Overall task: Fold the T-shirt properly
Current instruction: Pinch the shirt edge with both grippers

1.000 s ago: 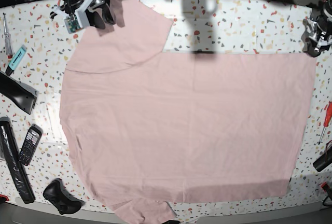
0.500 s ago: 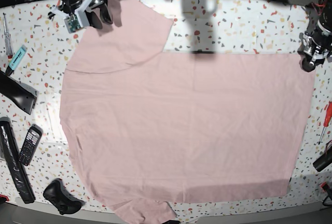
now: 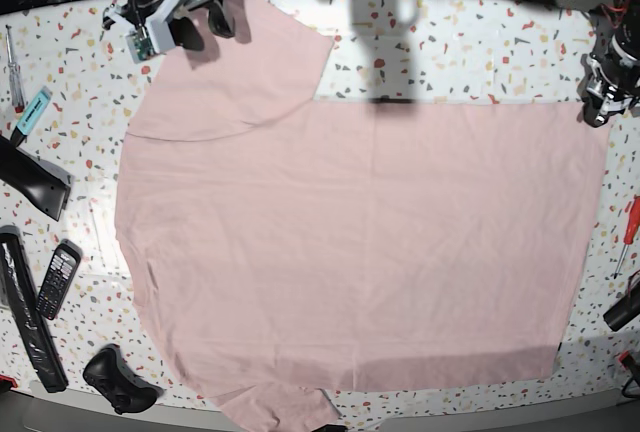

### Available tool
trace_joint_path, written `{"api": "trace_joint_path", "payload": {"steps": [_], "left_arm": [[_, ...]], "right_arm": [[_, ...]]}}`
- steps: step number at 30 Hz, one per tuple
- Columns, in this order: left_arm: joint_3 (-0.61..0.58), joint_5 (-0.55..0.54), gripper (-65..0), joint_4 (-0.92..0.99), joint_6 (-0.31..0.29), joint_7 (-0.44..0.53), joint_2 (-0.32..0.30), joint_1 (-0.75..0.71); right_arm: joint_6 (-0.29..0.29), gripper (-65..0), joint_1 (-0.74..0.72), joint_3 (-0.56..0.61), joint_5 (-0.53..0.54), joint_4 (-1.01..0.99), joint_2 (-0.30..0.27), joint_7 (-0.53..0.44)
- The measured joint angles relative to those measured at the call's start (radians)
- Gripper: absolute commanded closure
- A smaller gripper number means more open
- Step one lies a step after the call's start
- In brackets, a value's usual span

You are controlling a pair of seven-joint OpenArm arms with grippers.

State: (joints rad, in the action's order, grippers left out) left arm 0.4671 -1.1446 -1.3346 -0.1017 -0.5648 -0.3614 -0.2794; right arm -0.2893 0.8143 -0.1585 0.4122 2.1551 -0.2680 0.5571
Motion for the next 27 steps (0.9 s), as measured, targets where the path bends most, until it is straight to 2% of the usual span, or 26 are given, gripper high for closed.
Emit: {"api": "trace_joint_path", "payload": {"steps": [1, 4, 6, 9, 11, 15, 19, 27], "left_arm": [[-0.002, 0.0, 0.0, 0.0, -0.002, -0.008, -0.006, 0.0], [-0.003, 0.008, 0.0, 0.001, -0.061, -0.014, -0.027, -0.005], [-0.003, 0.013, 0.0, 0.003, -0.08, -0.019, -0.044, -0.006], [-0.003, 0.014, 0.0, 0.003, -0.08, -0.013, -0.059, -0.005], [-0.003, 0.015, 0.0, 0.003, -0.08, -0.011, -0.06, -0.005], [-0.003, 0.015, 0.0, 0.003, -0.08, -0.011, -0.06, -0.005], [-0.003, 0.015, 0.0, 0.003, -0.08, -0.011, -0.06, -0.005], [-0.003, 0.015, 0.0, 0.003, -0.08, -0.011, -0.06, -0.005]], "right_arm": [[0.0, -30.6, -0.014, -0.009, 0.002, 0.0, 0.003, 0.053], [0.0, -30.6, -0.074, -0.073, 0.005, -0.001, 0.052, 0.209], [0.0, -30.6, -0.109, -0.145, 0.07, -0.002, 0.079, 0.223], [0.0, -30.6, -0.136, -0.265, 0.182, -0.002, 0.085, 0.238], [0.0, -30.5, -0.135, -0.326, 0.198, -0.003, 0.086, 0.27], [0.0, -30.5, -0.137, -0.406, 0.275, -0.093, 0.089, 0.261], [-0.021, -30.5, -0.166, -0.421, 0.339, -0.227, 0.089, 0.275], [-0.093, -30.4, -0.296, -0.415, 0.376, -0.415, 0.094, 0.344]]}}
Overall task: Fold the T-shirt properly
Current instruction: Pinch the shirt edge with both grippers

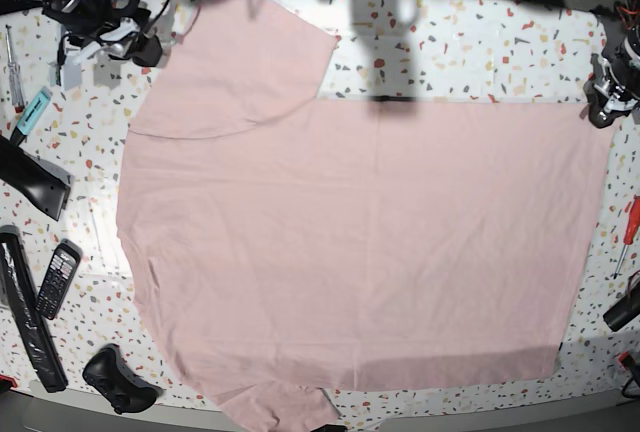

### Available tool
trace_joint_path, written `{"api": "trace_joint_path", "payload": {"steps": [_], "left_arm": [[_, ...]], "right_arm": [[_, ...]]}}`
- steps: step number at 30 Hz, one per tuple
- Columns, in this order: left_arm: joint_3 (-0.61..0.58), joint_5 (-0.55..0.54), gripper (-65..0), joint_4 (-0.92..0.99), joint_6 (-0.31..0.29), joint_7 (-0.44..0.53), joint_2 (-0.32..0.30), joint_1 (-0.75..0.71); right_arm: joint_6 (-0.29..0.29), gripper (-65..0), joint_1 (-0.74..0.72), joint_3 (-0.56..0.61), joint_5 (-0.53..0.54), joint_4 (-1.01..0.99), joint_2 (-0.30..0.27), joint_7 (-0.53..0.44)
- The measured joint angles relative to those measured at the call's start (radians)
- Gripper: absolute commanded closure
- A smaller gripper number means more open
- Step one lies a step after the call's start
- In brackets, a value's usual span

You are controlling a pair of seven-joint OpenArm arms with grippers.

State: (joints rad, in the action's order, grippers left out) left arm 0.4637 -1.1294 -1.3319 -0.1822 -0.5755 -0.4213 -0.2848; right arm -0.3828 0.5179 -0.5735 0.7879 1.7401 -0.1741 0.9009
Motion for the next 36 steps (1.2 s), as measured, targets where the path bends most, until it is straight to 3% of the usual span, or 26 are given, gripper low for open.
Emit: {"api": "trace_joint_path", "payload": {"steps": [7, 16, 20, 24, 26, 29, 36], "left_arm": [[0.0, 0.009, 0.0, 0.0, 0.0, 0.0, 0.0, 0.0], [0.0, 0.008, 0.0, 0.0, 0.0, 0.0, 0.0, 0.0], [0.0, 0.008, 0.0, 0.0, 0.0, 0.0, 0.0, 0.0], [0.0, 0.008, 0.0, 0.0, 0.0, 0.0, 0.0, 0.0], [0.0, 0.008, 0.0, 0.0, 0.0, -0.012, 0.0, 0.0], [0.011, 0.01, 0.0, -0.004, -0.054, -0.073, -0.003, 0.0], [0.134, -0.026, 0.0, -0.119, -0.069, -0.084, -0.016, -0.051]], "right_arm": [[-0.001, -30.3, -0.021, 0.077, -0.002, -0.035, 0.011, 0.02], [-0.005, -25.8, -0.035, 0.215, -0.038, -0.034, 0.01, -0.026], [-0.004, -15.6, -0.055, 0.24, -0.066, -0.034, 0.008, -0.044], [-0.004, 0.0, -0.057, 0.239, -0.066, -0.034, 0.008, -0.077], [-0.005, 0.0, -0.057, 0.239, -0.066, -0.034, 0.008, -0.077], [-0.019, 0.0, -0.054, 0.219, -0.068, 0.003, 0.009, -0.076], [-0.031, 0.0, -0.05, 0.05, -0.065, 0.177, 0.008, -0.061]]}}
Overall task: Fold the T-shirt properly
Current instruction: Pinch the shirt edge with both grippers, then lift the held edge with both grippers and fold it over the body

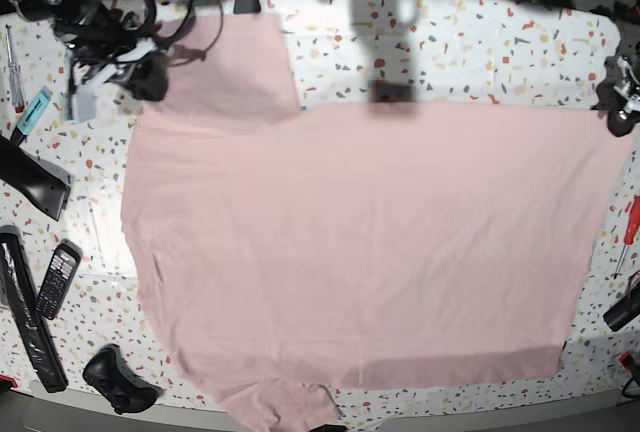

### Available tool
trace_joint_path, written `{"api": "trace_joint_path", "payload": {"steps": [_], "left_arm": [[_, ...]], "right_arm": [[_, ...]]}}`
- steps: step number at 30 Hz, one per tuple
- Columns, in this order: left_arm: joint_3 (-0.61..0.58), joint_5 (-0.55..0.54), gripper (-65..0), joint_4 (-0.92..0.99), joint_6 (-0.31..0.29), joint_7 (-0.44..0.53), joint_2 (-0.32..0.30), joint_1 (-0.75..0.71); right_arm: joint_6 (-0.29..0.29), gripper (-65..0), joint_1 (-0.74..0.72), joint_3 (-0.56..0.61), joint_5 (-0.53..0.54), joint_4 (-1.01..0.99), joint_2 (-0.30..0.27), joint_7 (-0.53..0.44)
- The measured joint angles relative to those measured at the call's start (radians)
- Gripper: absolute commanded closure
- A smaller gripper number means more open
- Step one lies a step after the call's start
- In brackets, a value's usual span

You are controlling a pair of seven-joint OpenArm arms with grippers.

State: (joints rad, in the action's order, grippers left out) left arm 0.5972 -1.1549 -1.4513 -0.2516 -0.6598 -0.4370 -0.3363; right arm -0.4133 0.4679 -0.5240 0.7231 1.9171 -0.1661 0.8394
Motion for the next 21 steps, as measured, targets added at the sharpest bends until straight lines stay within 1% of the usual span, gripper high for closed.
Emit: {"api": "trace_joint_path", "payload": {"steps": [2, 4, 7, 11, 13, 14, 15, 17, 18, 20, 21], "left_arm": [[0.005, 0.006, 0.0, -0.016, 0.005, 0.002, -0.017, -0.003], [0.005, 0.006, 0.0, -0.03, 0.006, 0.01, -0.026, 0.008], [0.002, 0.011, 0.0, -0.034, 0.002, 0.025, -0.025, 0.039], [0.0, 0.044, 0.0, -0.034, 0.003, 0.048, -0.026, 0.077], [-0.003, 0.054, 0.0, -0.034, 0.025, 0.055, -0.026, 0.101], [-0.011, 0.079, 0.0, -0.034, 0.026, 0.071, -0.026, 0.113], [-0.024, 0.094, 0.0, -0.034, 0.045, 0.084, -0.027, 0.122], [-0.06, 0.121, 0.0, -0.034, 0.064, 0.087, -0.026, 0.143], [-0.081, 0.136, 0.0, -0.033, 0.064, 0.09, -0.026, 0.153], [-0.125, 0.184, 0.0, -0.032, 0.067, 0.122, -0.026, 0.174], [-0.145, 0.201, 0.0, -0.032, 0.079, 0.141, -0.026, 0.184]], "right_arm": [[-0.002, 0.0, -0.008, -0.029, 0.003, 0.021, -0.001, 0.0], [-0.015, 0.0, -0.023, -0.04, 0.002, 0.022, -0.003, 0.009], [-0.016, 0.0, -0.062, -0.04, 0.002, 0.023, -0.003, 0.007], [-0.018, 0.0, -0.145, -0.04, -0.002, 0.022, -0.003, 0.007], [-0.018, 0.0, -0.192, -0.04, -0.001, 0.019, -0.003, 0.006], [-0.018, 0.0, -0.214, -0.037, -0.001, 0.011, -0.003, 0.005], [-0.018, 0.0, -0.234, -0.032, -0.002, -0.004, -0.003, 0.005], [-0.018, 0.0, -0.27, -0.011, -0.003, -0.045, -0.004, 0.003], [-0.018, 0.0, -0.286, 0.002, -0.006, -0.066, -0.005, 0.007], [-0.018, 0.0, -0.322, 0.033, -0.048, -0.101, -0.004, 0.008], [-0.018, 0.0, -0.344, 0.047, -0.072, -0.116, -0.004, 0.008]]}}
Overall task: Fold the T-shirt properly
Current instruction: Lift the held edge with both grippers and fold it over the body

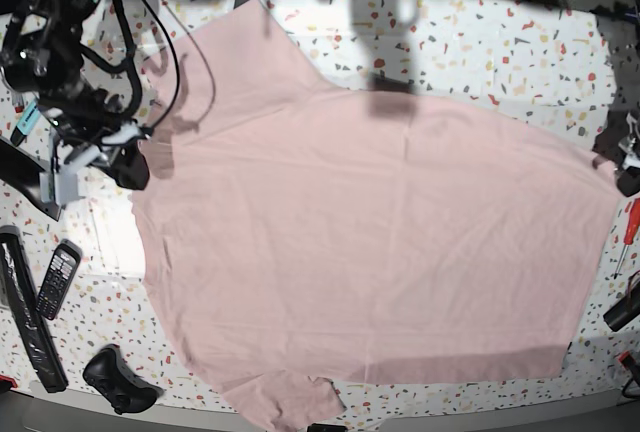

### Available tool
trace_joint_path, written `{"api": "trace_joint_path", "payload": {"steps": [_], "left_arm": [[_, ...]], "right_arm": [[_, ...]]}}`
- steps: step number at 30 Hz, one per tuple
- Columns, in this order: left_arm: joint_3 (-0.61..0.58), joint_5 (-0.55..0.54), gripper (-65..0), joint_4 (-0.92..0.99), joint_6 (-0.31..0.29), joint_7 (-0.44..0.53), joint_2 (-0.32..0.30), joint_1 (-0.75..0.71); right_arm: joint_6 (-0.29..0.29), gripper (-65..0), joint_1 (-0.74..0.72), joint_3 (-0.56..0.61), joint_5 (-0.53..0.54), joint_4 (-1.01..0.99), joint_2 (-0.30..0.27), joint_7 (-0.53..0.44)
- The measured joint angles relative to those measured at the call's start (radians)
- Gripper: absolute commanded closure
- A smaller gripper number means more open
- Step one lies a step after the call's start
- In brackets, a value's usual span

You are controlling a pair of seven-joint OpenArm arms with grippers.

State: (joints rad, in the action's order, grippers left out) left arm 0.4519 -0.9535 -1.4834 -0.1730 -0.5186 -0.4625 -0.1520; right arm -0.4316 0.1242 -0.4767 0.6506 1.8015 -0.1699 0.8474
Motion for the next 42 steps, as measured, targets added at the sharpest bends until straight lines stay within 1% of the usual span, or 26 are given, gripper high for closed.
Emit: {"api": "trace_joint_path", "payload": {"steps": [1, 3, 5, 9, 14, 17, 21, 24, 28, 30, 32, 34, 40, 41, 42], "left_arm": [[-0.018, 0.018, 0.0, 0.0, 0.025, 0.017, 0.002, 0.014], [-0.034, 0.06, 0.0, 0.0, 0.1, 0.042, 0.005, 0.043], [-0.037, 0.077, 0.0, 0.003, 0.129, 0.047, 0.005, 0.071], [-0.039, 0.074, 0.0, 0.064, 0.124, 0.049, 0.005, 0.148], [-0.047, 0.045, 0.0, 0.25, 0.13, 0.053, 0.01, 0.245], [-0.098, 0.044, 0.0, 0.367, 0.131, 0.064, 0.01, 0.33], [-0.181, 0.039, 0.0, 0.489, 0.121, 0.103, 0.011, 0.428], [-0.204, 0.043, 0.0, 0.555, 0.122, 0.121, 0.011, 0.479], [-0.203, 0.04, 0.0, 0.589, 0.124, 0.124, 0.016, 0.534], [-0.203, 0.04, 0.0, 0.589, 0.094, 0.126, 0.026, 0.554], [-0.204, 0.093, 0.0, 0.589, 0.09, 0.124, 0.036, 0.573], [-0.204, 0.113, 0.0, 0.589, 0.082, 0.125, 0.045, 0.583], [-0.204, 0.119, 0.0, 0.589, 0.084, 0.127, 0.053, 0.581], [-0.204, 0.119, -0.6, 0.589, 0.084, 0.126, 0.055, 0.581], [-0.204, 0.12, -11.2, 0.589, 0.084, 0.122, 0.056, 0.581]], "right_arm": [[0.0, 0.0, -0.019, 0.013, -0.02, -0.009, 0.0, 0.0], [0.0, 0.0, -0.051, 0.032, -0.045, -0.015, 0.001, -0.001], [0.0, 0.0, -0.068, 0.045, -0.061, -0.016, 0.001, -0.002], [0.0, 0.0, -0.066, 0.046, -0.061, -0.016, 0.0, -0.002], [0.0, 0.0, -0.066, 0.046, -0.061, -0.017, -0.002, -0.002], [0.0, 0.0, -0.066, 0.046, -0.065, -0.017, -0.001, -0.001], [-0.001, 0.0, -0.065, 0.045, -0.124, -0.017, -0.002, -0.001], [0.0, 0.0, -0.063, 0.046, -0.136, -0.017, -0.002, -0.001], [-0.001, 0.0, -0.061, 0.045, -0.136, -0.017, 0.001, -0.001], [-0.001, 0.0, -0.06, 0.046, -0.136, -0.017, 0.001, -0.001], [0.0, 0.0, -0.06, 0.045, -0.136, -0.017, 0.001, -0.001], [-0.001, 0.0, -0.06, 0.045, -0.136, -0.017, 0.001, -0.001], [-0.001, 0.0, -0.06, 0.045, -0.136, -0.017, 0.002, 0.003], [-0.001, 0.0, -0.06, 0.045, -0.136, -0.017, 0.001, 0.014], [-0.001, -2.4, -0.061, 0.045, -0.136, -0.017, 0.001, 0.032]]}}
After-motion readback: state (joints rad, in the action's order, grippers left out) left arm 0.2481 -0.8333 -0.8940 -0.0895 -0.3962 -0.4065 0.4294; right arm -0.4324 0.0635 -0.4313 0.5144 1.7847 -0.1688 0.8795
